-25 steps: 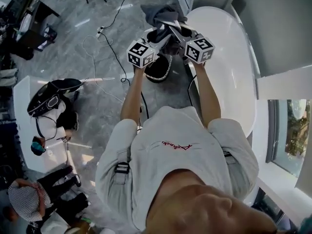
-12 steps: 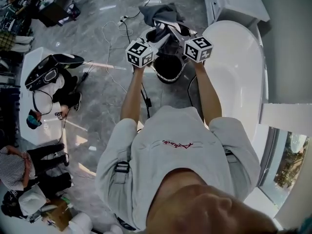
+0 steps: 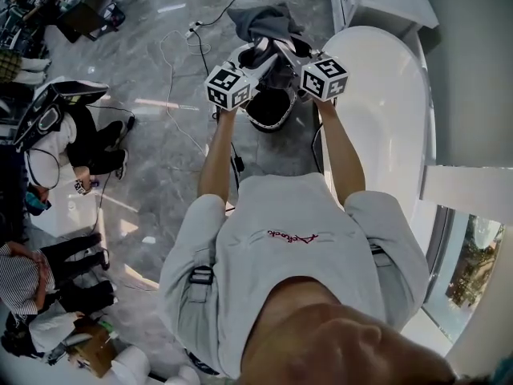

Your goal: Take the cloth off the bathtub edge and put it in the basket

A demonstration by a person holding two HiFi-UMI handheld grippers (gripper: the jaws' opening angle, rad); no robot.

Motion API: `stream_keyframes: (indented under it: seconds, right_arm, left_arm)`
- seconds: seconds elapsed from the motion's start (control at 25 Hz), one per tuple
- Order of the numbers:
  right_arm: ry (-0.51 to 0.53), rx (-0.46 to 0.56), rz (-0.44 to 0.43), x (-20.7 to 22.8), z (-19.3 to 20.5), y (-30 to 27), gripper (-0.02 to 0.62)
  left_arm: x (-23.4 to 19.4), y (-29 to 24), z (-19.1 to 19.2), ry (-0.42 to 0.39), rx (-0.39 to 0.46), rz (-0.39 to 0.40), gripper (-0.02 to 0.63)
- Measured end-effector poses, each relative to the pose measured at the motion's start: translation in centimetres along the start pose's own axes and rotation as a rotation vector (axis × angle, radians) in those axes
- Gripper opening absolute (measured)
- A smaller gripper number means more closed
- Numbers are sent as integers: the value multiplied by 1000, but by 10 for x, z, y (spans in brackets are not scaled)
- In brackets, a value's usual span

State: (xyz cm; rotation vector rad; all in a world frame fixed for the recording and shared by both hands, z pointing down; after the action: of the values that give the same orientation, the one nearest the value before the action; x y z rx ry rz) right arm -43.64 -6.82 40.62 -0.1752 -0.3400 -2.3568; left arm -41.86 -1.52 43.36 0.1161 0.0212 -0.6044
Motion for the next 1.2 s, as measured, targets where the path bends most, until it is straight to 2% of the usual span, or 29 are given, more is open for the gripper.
stream_keyframes:
  seconds: [0.2,0.4,0.8,1.2]
  right_arm:
    - [-17,-6,13,14,5,8,78]
    - [-6,-7,15,22,13,-9,78]
    - [22,23,36,40,6,-108,78]
    - [41,26,75,63,16,-193,78]
  left_arm:
    - [4,-12,11,13,-7,0,164]
    - [-16,-14,15,14,5,4,164]
    - [-116,-19,-9,3,32,39,164]
    - [-206,-25,-15,17,50,81,164]
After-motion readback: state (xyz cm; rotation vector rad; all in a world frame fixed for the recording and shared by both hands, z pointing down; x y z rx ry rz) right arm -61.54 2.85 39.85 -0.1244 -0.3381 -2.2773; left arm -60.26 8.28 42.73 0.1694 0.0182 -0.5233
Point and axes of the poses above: the fingertips, and each gripper's own axes: y backward along the fingers, x to its right, z out of its underside, the point moved 3 cm from there along y, backward along the fingers, and after that the axes turned 10 degrees about x, right-handed, at the moved point
